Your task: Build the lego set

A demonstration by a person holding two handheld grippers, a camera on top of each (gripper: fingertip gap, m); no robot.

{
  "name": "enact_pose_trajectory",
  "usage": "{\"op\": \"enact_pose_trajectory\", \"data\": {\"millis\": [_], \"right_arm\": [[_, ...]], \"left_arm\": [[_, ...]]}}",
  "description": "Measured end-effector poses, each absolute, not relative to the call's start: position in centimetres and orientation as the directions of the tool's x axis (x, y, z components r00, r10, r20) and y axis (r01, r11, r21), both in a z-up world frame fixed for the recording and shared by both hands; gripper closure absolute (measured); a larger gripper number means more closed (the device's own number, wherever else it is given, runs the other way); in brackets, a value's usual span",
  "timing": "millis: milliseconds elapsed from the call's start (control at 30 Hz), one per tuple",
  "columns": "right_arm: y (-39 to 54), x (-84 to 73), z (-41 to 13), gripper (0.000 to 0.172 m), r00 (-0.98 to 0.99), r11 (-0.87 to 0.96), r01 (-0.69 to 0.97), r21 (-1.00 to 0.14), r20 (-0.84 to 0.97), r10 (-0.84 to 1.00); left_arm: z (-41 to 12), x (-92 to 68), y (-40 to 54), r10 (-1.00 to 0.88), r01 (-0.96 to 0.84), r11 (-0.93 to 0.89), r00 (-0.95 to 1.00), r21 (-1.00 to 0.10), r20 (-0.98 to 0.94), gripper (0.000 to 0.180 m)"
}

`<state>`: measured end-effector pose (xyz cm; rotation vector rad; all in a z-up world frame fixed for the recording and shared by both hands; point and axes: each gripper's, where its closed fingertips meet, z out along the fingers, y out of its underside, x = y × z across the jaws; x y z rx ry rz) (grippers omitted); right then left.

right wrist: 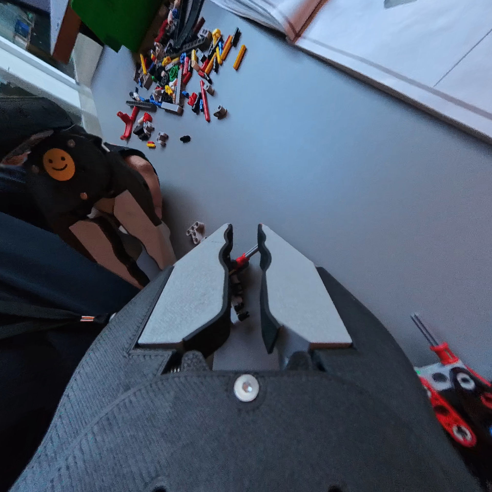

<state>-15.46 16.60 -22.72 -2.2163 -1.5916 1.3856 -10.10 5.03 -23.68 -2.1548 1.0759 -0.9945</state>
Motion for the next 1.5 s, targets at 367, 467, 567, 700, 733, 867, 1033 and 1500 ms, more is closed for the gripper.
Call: {"op": "enact_pose_trajectory", "data": {"millis": [367,467,567,700,733,867,1033,1500], "right_arm": [[15.5,-7.5,-21.1,0.154,0.136,-0.465,0.598,-0.652,-0.490,0.861],[14.1,-5.8,-21.7,0.154,0.139,-0.461,0.585,-0.667,-0.478,0.867],[12.9,-4.9,-22.3,0.154,0.140,-0.438,0.580,-0.687,-0.446,0.884],[11.5,-5.3,-22.4,0.154,0.127,-0.419,0.548,-0.724,-0.423,0.897],[10.9,-5.5,-22.3,0.153,0.121,-0.416,0.546,-0.727,-0.423,0.898],[8.8,-6.2,-22.5,0.150,0.122,-0.340,0.581,-0.740,-0.333,0.935],[10.4,-3.8,-24.5,0.150,0.246,-0.275,0.677,-0.682,-0.142,0.959],[10.0,-3.0,-23.6,0.147,0.259,-0.396,0.539,-0.743,-0.302,0.918]], "left_arm": [[-22.2,-14.5,7.8,-0.765,-0.317,-0.587,0.518,-0.745,0.382,0.156],[-22.7,-14.4,7.7,-0.770,-0.340,-0.583,0.520,-0.738,0.369,0.156],[-23.3,-14.4,7.7,-0.776,-0.370,-0.577,0.527,-0.728,0.346,0.156],[-23.8,-14.3,7.7,-0.779,-0.392,-0.574,0.531,-0.719,0.333,0.156],[-23.8,-14.2,7.6,-0.783,-0.394,-0.572,0.523,-0.719,0.337,0.156],[-23.6,-12.8,6.8,-0.806,-0.403,-0.554,0.480,-0.728,0.348,0.156],[-23.0,-7.7,3.3,-0.831,-0.423,-0.556,0.290,-0.715,0.474,0.151],[-21.6,-14.4,7.1,-0.809,-0.377,-0.517,0.508,-0.769,0.295,0.156]]}}
